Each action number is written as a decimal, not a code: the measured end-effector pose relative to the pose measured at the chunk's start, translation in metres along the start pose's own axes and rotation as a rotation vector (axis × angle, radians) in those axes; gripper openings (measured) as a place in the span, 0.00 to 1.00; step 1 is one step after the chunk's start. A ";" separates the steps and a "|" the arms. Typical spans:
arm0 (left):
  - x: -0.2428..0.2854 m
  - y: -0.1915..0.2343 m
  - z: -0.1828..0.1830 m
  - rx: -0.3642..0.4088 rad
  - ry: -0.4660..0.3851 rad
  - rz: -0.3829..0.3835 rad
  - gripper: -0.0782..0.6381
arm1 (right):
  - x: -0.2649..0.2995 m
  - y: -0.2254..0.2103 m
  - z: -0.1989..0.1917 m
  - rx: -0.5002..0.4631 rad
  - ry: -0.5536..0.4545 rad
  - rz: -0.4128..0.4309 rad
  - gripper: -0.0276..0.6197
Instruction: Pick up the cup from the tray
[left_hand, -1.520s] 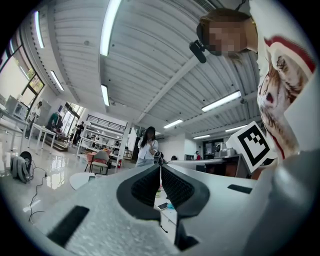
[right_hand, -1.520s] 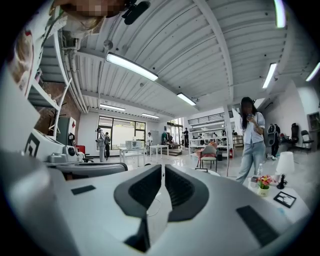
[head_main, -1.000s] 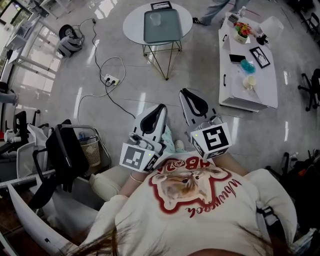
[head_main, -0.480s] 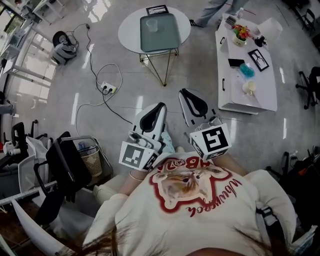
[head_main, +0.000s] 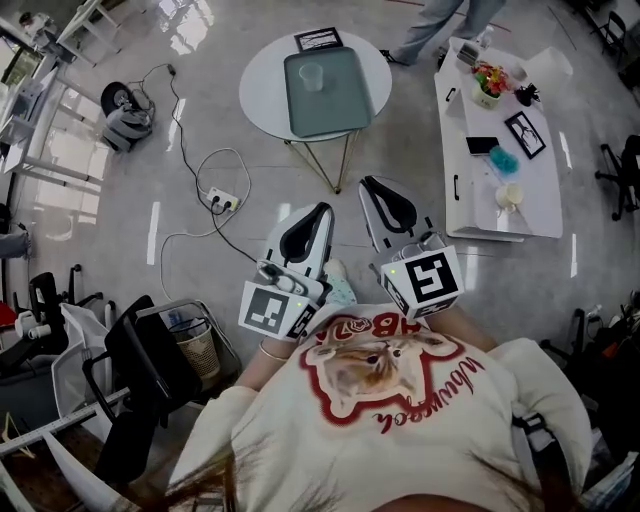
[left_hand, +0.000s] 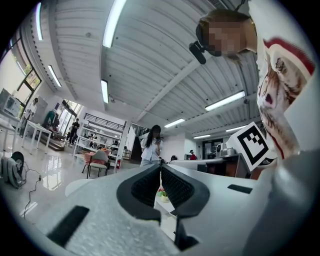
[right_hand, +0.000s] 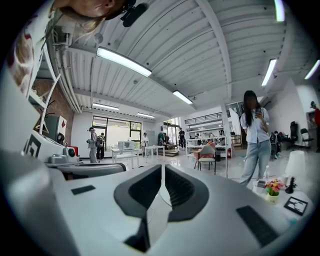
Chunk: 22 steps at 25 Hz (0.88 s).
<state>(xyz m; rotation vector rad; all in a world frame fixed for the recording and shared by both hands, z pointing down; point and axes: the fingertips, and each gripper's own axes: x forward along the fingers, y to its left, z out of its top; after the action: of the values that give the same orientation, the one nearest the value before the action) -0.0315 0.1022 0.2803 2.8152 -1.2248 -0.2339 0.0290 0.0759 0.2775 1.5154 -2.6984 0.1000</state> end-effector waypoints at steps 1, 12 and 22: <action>0.003 0.008 0.000 0.003 0.000 -0.002 0.13 | 0.007 -0.002 0.001 0.001 -0.002 -0.005 0.11; 0.032 0.076 0.004 -0.006 0.010 -0.054 0.13 | 0.076 -0.012 0.007 0.011 -0.005 -0.060 0.11; 0.043 0.095 -0.004 -0.037 0.022 -0.079 0.13 | 0.089 -0.021 0.001 0.022 0.013 -0.113 0.11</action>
<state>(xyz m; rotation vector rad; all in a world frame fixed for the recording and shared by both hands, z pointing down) -0.0699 0.0059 0.2904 2.8299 -1.0953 -0.2270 0.0010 -0.0107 0.2832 1.6635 -2.6033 0.1347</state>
